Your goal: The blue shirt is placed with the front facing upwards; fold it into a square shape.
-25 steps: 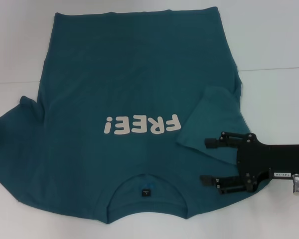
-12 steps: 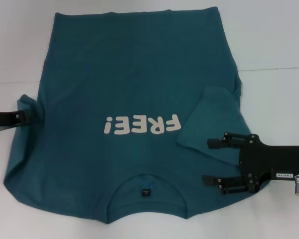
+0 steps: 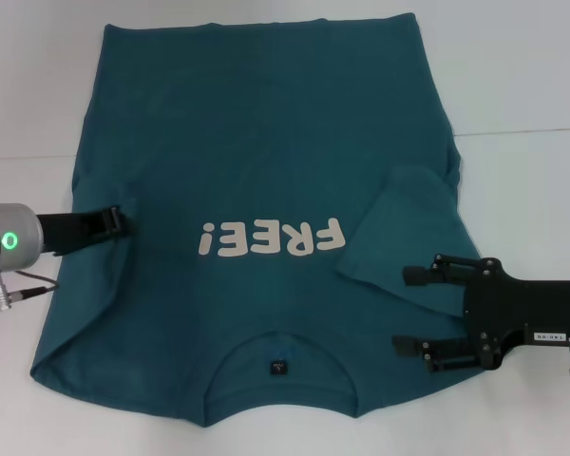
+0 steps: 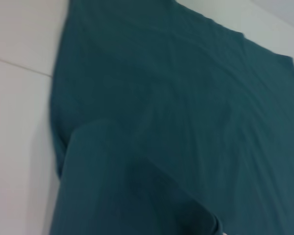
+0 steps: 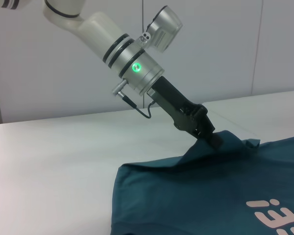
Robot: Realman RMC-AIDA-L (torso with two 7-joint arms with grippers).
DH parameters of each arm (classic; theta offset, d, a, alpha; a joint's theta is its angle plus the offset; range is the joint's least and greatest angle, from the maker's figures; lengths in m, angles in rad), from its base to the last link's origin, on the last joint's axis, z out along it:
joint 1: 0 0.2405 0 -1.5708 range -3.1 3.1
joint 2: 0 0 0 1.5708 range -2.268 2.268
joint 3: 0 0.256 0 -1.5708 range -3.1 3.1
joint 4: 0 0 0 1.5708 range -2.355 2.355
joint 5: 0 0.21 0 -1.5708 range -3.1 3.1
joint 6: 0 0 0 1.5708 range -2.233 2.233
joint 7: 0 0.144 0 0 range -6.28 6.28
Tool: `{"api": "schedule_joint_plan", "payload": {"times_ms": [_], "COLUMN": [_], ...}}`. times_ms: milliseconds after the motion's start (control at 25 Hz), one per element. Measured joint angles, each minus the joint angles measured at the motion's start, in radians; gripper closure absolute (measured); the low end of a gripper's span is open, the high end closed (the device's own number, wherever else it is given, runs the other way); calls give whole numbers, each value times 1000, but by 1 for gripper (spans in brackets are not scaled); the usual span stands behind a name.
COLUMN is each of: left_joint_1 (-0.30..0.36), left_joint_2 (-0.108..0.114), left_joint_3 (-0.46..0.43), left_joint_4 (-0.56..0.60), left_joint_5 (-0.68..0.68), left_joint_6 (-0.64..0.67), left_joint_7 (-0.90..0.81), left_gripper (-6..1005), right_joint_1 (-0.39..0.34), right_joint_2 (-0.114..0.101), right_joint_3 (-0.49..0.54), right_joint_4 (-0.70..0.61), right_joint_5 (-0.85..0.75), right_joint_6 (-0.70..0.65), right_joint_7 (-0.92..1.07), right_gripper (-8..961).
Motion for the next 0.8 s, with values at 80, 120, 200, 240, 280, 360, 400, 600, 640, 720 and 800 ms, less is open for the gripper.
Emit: {"api": "schedule_joint_plan", "payload": {"times_ms": [80,120,200,240,280,360,400,600,640,720,800], "left_joint_1": [-2,-4,-5,-6,-7,-8,-9,-12,-11,-9,-9], "left_joint_2": [2,3,2,1,0,-1,-1,2,2,2,1], "left_joint_3": [0,0,0,0,0,0,0,3,3,3,3], "left_joint_4": [-25,-34,-42,-45,-46,-52,-57,-81,-83,-84,-87], "left_joint_5": [-32,-45,-59,-63,-70,-90,-101,-113,-114,-115,-116], "left_joint_6": [-2,-4,-6,-6,-6,-5,-5,-24,-26,-30,-31], "left_joint_7": [16,23,32,32,34,45,51,72,76,81,84], "left_gripper": [932,930,926,924,923,919,917,908,906,903,899], "right_joint_1": [0,0,0,0,0,0,0,-1,-2,-2,-2], "right_joint_2": [-1,-1,-1,-1,-1,0,0,0,0,0,1], "right_joint_3": [0,0,0,0,0,0,0,0,0,0,0], "right_joint_4": [0,0,0,0,0,0,0,0,0,0,0], "right_joint_5": [0,0,0,0,0,0,0,0,0,0,0], "right_joint_6": [0,0,0,0,1,4,5,6,7,7,8], "right_joint_7": [0,0,0,0,0,0,0,0,0,0,0], "right_gripper": [30,30,30,30,30,30,30,30,30,30,30]}}
